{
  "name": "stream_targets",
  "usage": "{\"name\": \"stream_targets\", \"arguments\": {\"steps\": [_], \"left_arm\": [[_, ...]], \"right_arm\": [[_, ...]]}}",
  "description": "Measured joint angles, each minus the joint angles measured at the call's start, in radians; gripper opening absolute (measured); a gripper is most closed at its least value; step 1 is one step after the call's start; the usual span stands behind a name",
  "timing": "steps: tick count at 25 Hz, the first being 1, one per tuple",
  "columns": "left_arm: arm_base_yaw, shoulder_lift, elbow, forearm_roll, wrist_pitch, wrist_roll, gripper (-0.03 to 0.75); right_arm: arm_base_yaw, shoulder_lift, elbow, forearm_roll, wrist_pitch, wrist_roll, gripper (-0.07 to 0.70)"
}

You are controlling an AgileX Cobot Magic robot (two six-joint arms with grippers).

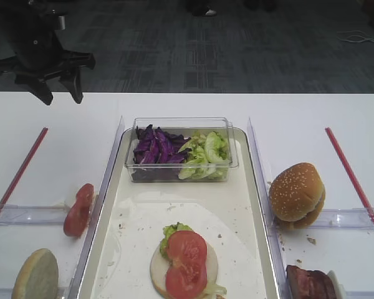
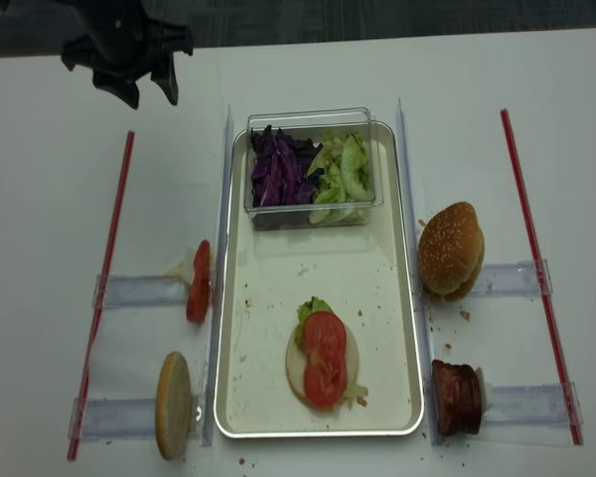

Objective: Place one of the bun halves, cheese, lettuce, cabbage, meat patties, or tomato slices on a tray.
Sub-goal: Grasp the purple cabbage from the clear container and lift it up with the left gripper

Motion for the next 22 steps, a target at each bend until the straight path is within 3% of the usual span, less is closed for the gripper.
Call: {"name": "stream_targets", "arguments": {"steps": [6, 22], "left_arm": [[-0.016, 0.0, 0.0, -0.055, 0.0, 0.043, 0.414], [-0.218, 0.0, 0.0, -0.061, 0.0, 0.056, 0.398]], "right_arm": [[0.0, 0.0, 0.0, 0.0, 0.0, 0.0, 0.468], [0.0, 0.0, 0.0, 0.0, 0.0, 0.0, 0.468]]}}
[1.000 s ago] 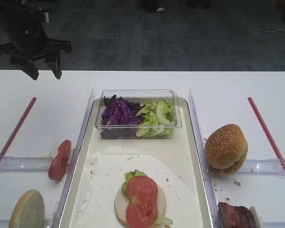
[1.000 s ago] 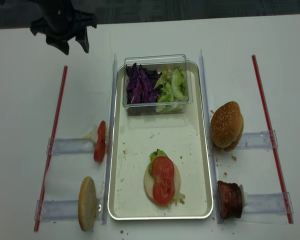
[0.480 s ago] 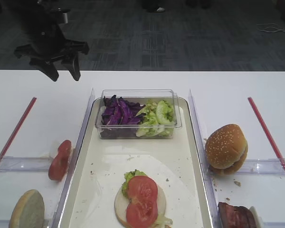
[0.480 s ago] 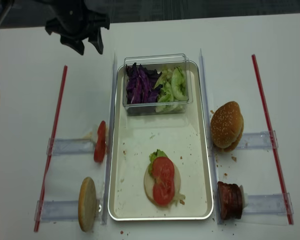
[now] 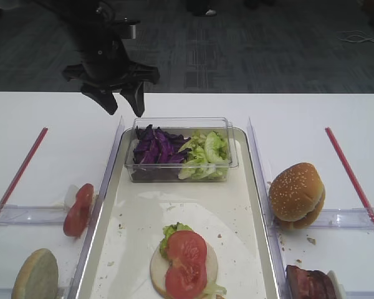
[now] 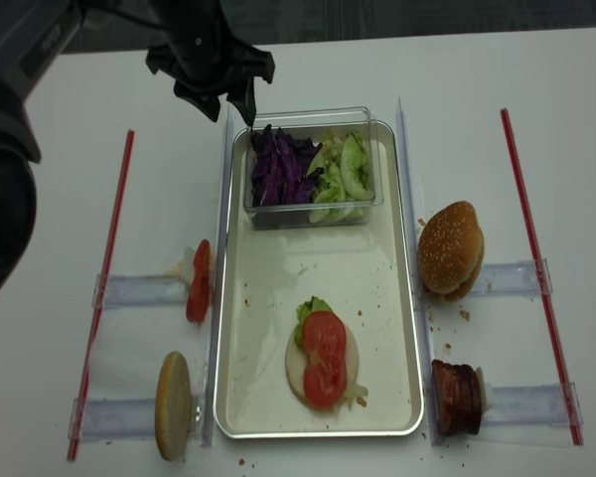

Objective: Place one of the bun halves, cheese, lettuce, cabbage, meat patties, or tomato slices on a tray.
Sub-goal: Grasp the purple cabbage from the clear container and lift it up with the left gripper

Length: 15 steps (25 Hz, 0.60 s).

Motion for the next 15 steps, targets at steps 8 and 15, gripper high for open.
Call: {"name": "stream_targets", "arguments": {"steps": [8, 15], "left_arm": [[-0.061, 0.0, -0.002, 0.0, -0.021, 0.001, 0.398], [-0.096, 0.02, -0.036, -0.002, -0.015, 0.001, 0.398]], "right_arm": [[0.0, 0.0, 0.0, 0.0, 0.0, 0.0, 0.468], [0.0, 0.0, 0.0, 0.0, 0.0, 0.0, 0.468]]}}
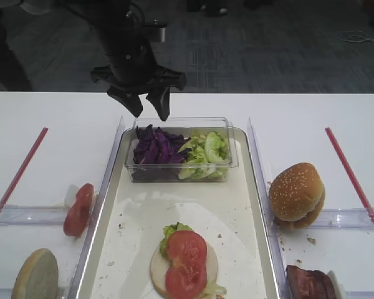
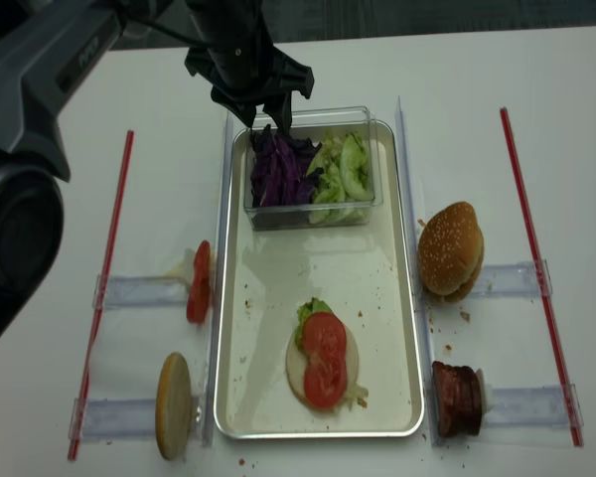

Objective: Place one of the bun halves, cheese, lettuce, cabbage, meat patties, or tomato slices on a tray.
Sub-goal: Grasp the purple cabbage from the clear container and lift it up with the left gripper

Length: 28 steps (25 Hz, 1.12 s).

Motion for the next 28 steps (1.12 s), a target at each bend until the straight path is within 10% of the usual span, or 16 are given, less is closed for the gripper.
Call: {"name": "stream_targets", "arguments": {"steps": [28], "left_arm": [[-0.058, 0.185, -0.087, 0.061, 0.01, -0.092, 0.373]], "right_arm": [[0.0, 0.0, 0.0, 0.0, 0.0, 0.0, 0.468]]}}
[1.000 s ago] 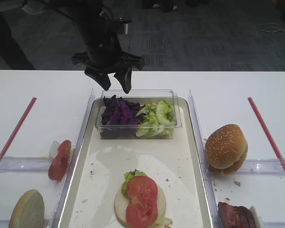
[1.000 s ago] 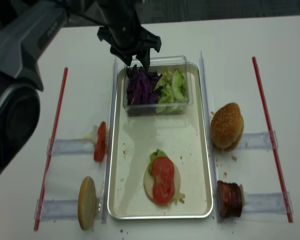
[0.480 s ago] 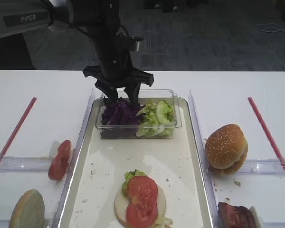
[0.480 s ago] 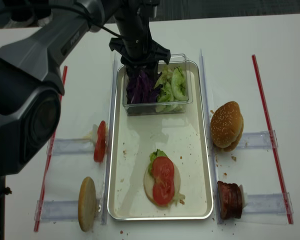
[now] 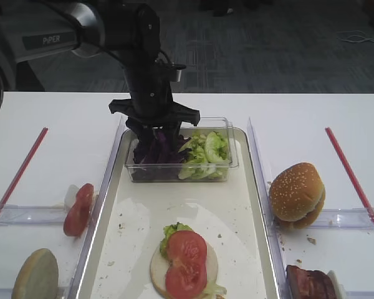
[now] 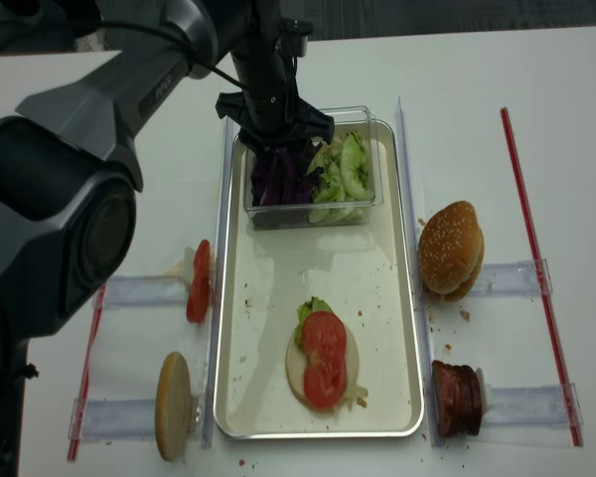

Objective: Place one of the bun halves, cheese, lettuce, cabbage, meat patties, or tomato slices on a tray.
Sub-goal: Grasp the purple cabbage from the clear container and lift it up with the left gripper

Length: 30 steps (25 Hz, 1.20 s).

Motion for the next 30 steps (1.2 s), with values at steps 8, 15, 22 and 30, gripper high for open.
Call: {"name": "stream_targets", "arguments": {"steps": [8, 15, 22, 30], "left_arm": [[0.0, 0.009, 0.0, 0.0, -0.002, 0.0, 0.213], [0.0, 0.013, 0.0, 0.0, -0.002, -0.016, 0.118], [0.0, 0.014, -0.017, 0.0, -0.002, -0.02, -0.012], [0.0, 0.014, -0.144, 0.012, 0.0, -0.02, -0.016]], "right_arm": [[0.0, 0.0, 0.0, 0.0, 0.0, 0.0, 0.468], [0.0, 0.0, 0.0, 0.0, 0.0, 0.0, 0.468], [0.0, 0.0, 0.0, 0.0, 0.0, 0.0, 0.468], [0.0, 0.0, 0.0, 0.0, 0.0, 0.0, 0.468]]}}
